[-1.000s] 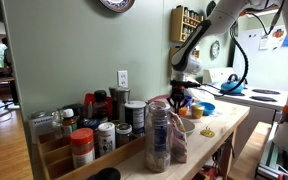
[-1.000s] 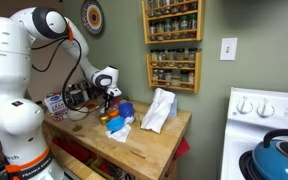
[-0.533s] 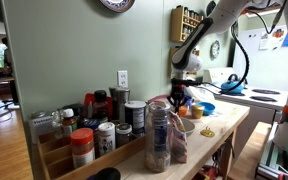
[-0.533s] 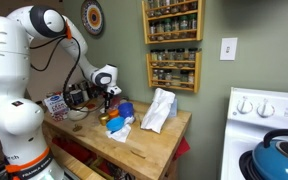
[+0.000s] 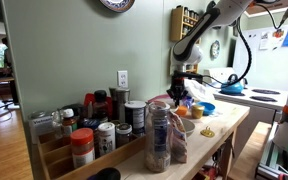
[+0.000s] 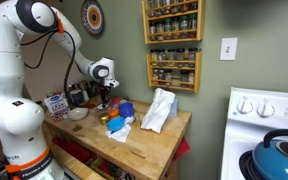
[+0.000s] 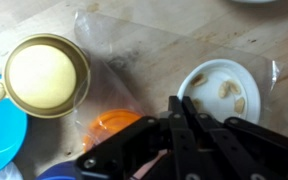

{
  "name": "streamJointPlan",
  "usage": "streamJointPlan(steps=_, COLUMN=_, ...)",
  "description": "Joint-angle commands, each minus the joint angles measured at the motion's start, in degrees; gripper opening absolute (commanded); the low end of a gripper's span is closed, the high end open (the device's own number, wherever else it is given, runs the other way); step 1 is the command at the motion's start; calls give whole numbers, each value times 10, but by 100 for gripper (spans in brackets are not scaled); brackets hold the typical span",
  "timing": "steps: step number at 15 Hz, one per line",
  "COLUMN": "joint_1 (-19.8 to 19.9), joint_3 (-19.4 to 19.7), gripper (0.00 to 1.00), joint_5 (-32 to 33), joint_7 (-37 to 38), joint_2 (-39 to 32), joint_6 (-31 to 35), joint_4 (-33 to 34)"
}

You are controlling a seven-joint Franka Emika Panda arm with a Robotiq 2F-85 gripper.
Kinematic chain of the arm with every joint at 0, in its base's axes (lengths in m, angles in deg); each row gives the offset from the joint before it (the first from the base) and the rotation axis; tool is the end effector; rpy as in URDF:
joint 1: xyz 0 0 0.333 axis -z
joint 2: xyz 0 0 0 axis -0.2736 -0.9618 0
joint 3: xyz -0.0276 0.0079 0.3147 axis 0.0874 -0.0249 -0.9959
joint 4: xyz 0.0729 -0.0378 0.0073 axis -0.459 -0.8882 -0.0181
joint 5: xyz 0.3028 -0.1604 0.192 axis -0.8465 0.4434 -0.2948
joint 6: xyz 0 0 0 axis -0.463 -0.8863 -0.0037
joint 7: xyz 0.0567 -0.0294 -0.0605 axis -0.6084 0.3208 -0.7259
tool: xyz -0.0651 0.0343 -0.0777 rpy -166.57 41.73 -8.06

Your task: Spill the transparent bowl is content on a white lid, then spill the white lid is content in a light brown plate

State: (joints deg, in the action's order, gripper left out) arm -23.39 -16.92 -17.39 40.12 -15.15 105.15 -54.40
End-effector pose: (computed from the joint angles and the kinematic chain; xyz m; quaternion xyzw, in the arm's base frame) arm 0.4952 0.1185 0.2595 -0.9682 0.2177 0.0979 0.0753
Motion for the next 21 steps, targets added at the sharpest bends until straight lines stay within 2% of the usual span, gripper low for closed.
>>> streamJointPlan(steps=1, joint_1=-12, joint_3=-8, gripper=2, joint_5=55, joint_7=-29, joint_2=31, joint_6=-69, joint_4=2)
streamJointPlan(steps=4, joint_1=-24, joint_3=-22, gripper=2, joint_5=92, joint_7=-49, joint_2=39, joint_6=-123, joint_4=19)
streamJointPlan(steps=5, joint_1=-27, joint_3=-28, gripper=2, joint_5=91, joint_7=-69, joint_2=41, joint_6=-125, joint_4=23)
streamJointPlan(steps=6, joint_1=-20, joint_3=-21, gripper=2, joint_5=76, joint_7=-45, joint_2=32, joint_6=-105, joint_4=20)
streamJointPlan(steps=7, joint_1=-23, joint_3=-25, gripper=6, joint_5=76, joint_7=-46, joint_2=33, joint_6=-107, joint_4=22)
streamJointPlan(steps=11, joint_1=-20, joint_3=-22, gripper=6, joint_5=76, joint_7=-46, joint_2=31, joint_6=-107, joint_4=23)
streamJointPlan(steps=12, joint_1=-23, joint_3=-24, gripper=2, joint_5=84, joint_7=-48, joint_2=31, joint_6=-107, joint_4=25)
streamJointPlan(steps=16, joint_1=-45, joint_3=-39, gripper=2, joint_5=148, joint_7=-36, joint_2=40, joint_6=-148, joint_4=38)
streamJointPlan(steps=21, joint_1=-83, joint_3=-69, gripper=2, joint_5=230, joint_7=-5, joint_2=41, joint_6=-243, joint_4=67)
